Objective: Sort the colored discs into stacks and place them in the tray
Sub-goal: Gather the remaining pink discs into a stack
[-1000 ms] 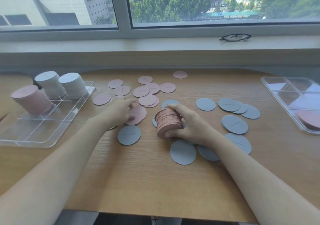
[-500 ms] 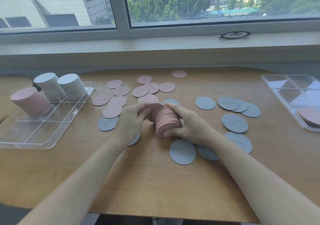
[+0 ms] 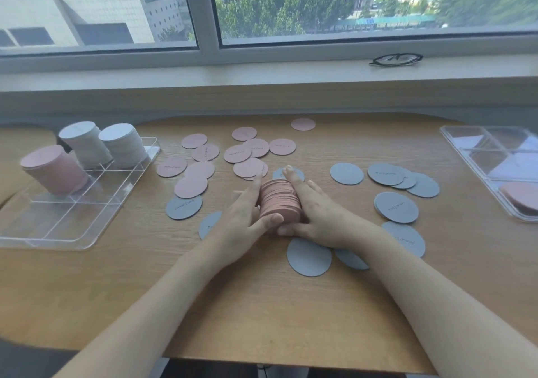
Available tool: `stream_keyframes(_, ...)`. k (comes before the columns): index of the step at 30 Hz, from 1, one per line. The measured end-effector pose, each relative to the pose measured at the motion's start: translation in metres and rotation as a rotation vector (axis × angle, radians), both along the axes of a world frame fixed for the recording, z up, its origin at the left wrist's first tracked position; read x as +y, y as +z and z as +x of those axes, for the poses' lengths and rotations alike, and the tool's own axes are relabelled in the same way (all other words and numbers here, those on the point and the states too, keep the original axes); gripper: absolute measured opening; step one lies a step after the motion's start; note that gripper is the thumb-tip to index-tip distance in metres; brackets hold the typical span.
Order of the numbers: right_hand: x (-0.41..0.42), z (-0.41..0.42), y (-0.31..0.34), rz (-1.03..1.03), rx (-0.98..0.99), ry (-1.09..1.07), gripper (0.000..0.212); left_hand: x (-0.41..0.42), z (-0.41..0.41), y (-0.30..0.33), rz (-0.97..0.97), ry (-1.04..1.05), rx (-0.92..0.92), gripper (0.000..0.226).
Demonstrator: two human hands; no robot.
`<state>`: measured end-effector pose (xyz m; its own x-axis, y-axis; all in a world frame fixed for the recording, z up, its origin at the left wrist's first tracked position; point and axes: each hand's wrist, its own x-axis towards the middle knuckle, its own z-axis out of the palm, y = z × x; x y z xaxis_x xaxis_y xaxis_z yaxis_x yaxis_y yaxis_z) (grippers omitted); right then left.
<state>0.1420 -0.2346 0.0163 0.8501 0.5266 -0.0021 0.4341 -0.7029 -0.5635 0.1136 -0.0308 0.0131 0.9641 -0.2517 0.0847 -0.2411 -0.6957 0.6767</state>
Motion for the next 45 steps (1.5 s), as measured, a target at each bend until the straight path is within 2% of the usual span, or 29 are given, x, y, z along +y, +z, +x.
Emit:
stream_keyframes(4,0.007,-0.005,-0.001,-0.031,-0.053,0.041,0.11,-0.001,-0.001,-0.006,0.162,-0.031,-0.063,0.116)
stream_keyframes(9,0.007,-0.007,0.007,0.021,-0.082,0.031,0.104,0.003,0.0,-0.008,0.276,-0.008,-0.133,0.121)
stream_keyframes(13,0.006,-0.004,0.005,0.07,-0.099,-0.036,0.094,0.016,0.003,0.006,0.24,-0.059,-0.066,0.125)
stream_keyframes(15,0.005,-0.004,0.006,0.093,-0.091,-0.042,0.09,0.036,0.017,0.015,0.193,-0.003,-0.05,0.113)
stream_keyframes(18,0.005,-0.003,0.007,0.114,-0.089,-0.037,0.089,0.079,0.046,0.023,0.184,0.234,-0.088,0.054)
stream_keyframes(19,0.005,-0.003,0.007,0.117,-0.085,-0.04,0.09,0.094,0.055,0.025,0.222,0.272,-0.061,0.046)
stream_keyframes(24,0.006,-0.001,0.006,0.124,-0.054,-0.048,0.097,0.127,0.08,0.041,0.405,0.166,0.19,0.056)
stream_keyframes(28,0.006,-0.002,0.008,0.141,-0.062,-0.047,0.104,0.121,0.087,0.044,0.518,0.155,0.233,0.064)
stream_keyframes(31,0.006,-0.002,0.009,0.162,-0.064,-0.037,0.098,0.123,0.094,0.042,0.55,0.164,0.237,0.071)
stream_keyframes(34,0.008,0.0,0.008,0.173,-0.078,-0.021,0.09,0.123,0.098,0.042,0.52,0.18,0.23,0.076)
stream_keyframes(38,0.008,-0.001,0.008,0.182,-0.091,-0.006,0.087,0.123,0.101,0.04,0.324,0.235,0.285,0.076)
stream_keyframes(41,0.008,-0.001,0.008,0.188,-0.088,0.0,0.086,0.12,0.1,0.038,0.201,0.249,0.322,0.059)
stream_keyframes(45,0.008,0.0,0.008,0.19,-0.083,0.003,0.087,0.115,0.094,0.036,0.096,0.305,0.259,0.039)
